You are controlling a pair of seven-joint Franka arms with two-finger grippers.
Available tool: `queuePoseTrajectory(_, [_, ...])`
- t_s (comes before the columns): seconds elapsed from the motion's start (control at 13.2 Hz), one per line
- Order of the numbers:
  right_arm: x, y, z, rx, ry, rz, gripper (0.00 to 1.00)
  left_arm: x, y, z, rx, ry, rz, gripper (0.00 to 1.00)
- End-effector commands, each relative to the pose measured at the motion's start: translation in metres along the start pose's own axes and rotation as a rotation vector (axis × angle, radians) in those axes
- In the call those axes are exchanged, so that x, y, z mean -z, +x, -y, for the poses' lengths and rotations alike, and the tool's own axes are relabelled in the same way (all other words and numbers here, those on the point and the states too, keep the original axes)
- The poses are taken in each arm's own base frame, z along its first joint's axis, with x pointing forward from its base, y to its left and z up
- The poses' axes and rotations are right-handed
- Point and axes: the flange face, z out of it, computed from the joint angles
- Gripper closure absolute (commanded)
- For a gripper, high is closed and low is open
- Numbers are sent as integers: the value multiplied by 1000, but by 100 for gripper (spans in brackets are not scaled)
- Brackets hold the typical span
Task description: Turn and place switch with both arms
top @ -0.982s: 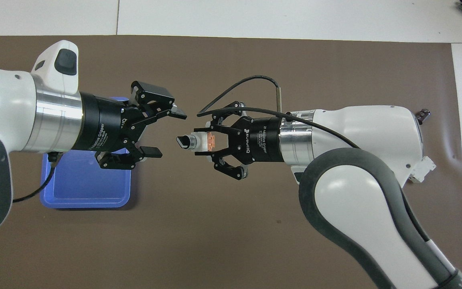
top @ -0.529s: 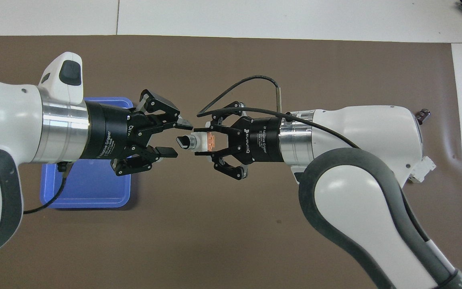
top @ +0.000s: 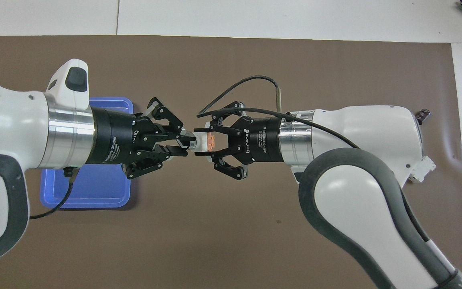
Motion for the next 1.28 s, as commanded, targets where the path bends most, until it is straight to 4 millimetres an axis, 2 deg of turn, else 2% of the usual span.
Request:
queuePoseTrajectory(0.0, [0, -2, 2, 30, -2, 12, 100, 4, -3, 6, 14, -44, -8, 84])
queuePoseTrajectory(0.38, [-1, -3, 2, 31, -1, 12, 100, 2, 3, 7, 17, -70, -30, 88])
queuePoseTrajectory(0.53, [0, -2, 3, 30, 0, 12, 100, 1, 3, 9, -29, -68, -34, 100])
queuePoseTrajectory(0.83, [0, -3, 2, 32, 1, 12, 100, 5, 5, 7, -112, -83, -49, 100])
queuePoseTrajectory(0.98, [1, -4, 2, 33, 1, 13, 100, 11, 12, 7, -206, -93, -68, 100])
queuePoseTrajectory(1.21, [1, -4, 2, 33, 1, 13, 100, 13, 18, 10, -554, -77, -86, 100])
